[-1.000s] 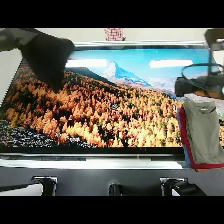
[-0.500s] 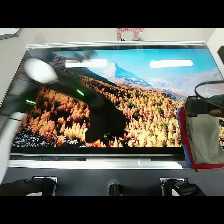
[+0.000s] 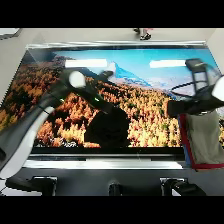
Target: Fold the shirts.
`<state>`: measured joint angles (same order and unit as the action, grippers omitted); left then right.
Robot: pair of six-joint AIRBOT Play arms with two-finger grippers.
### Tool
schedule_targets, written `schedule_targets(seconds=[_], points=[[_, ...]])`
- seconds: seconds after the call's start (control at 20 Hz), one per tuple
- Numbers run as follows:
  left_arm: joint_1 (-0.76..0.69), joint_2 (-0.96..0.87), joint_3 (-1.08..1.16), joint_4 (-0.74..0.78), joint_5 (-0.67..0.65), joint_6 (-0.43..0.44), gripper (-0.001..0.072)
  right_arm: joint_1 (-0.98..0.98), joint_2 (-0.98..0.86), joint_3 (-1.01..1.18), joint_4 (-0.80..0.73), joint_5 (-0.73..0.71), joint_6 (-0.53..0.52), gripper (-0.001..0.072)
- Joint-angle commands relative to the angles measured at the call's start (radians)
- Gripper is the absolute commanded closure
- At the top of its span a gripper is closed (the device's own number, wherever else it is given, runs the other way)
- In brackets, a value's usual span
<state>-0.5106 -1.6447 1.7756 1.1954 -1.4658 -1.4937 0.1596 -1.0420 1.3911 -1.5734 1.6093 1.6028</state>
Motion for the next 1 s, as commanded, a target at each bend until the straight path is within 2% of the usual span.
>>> schedule_targets(seconds=[0.0, 0.15, 0.35, 0.45, 0.55, 0.65, 0.7, 0.85, 0.95], points=[[0.174, 0.075, -0.031, 0.07, -0.131, -0.01, 0.0004, 0.0, -0.053, -0.146, 0.236, -0.032, -0.067, 0.0045], [0.27, 0.183, -0.319, 0.066, -0.093, 0.003, 0.0116, 0.0, -0.053, -0.391, 0.413, -0.115, -0.118, 0.0042], [0.301, 0.261, -0.742, -0.129, 0.121, 0.056, 0.0116, 0.0, -0.057, -0.61, 0.533, -0.311, -0.126, 0.0042], [0.279, 0.254, -0.864, -0.267, 0.242, 0.093, 0.0125, 0.0, -0.071, -0.671, 0.554, -0.392, -0.126, 0.0042], [0.246, 0.234, -0.919, -0.31, 0.332, 0.099, 0.0128, 0.0, -0.111, -0.695, 0.588, -0.412, -0.129, 0.0042], [0.227, 0.205, -0.92, -0.312, 0.349, 0.099, 0.0293, 0.0, -0.163, -0.694, 0.657, -0.423, -0.176, 0.0043], [0.228, 0.2, -0.92, -0.314, 0.36, 0.098, 0.0348, 0.0, -0.187, -0.694, 0.693, -0.443, -0.187, 0.0043], [0.231, 0.2, -0.914, -0.313, 0.375, 0.104, 0.0677, 0.001, -0.256, -0.694, 0.758, -0.505, -0.194, 0.0045], [0.231, 0.202, -0.906, -0.312, 0.375, 0.107, 0.0677, 0.002, -0.292, -0.694, 0.811, -0.525, -0.194, 0.0052]])
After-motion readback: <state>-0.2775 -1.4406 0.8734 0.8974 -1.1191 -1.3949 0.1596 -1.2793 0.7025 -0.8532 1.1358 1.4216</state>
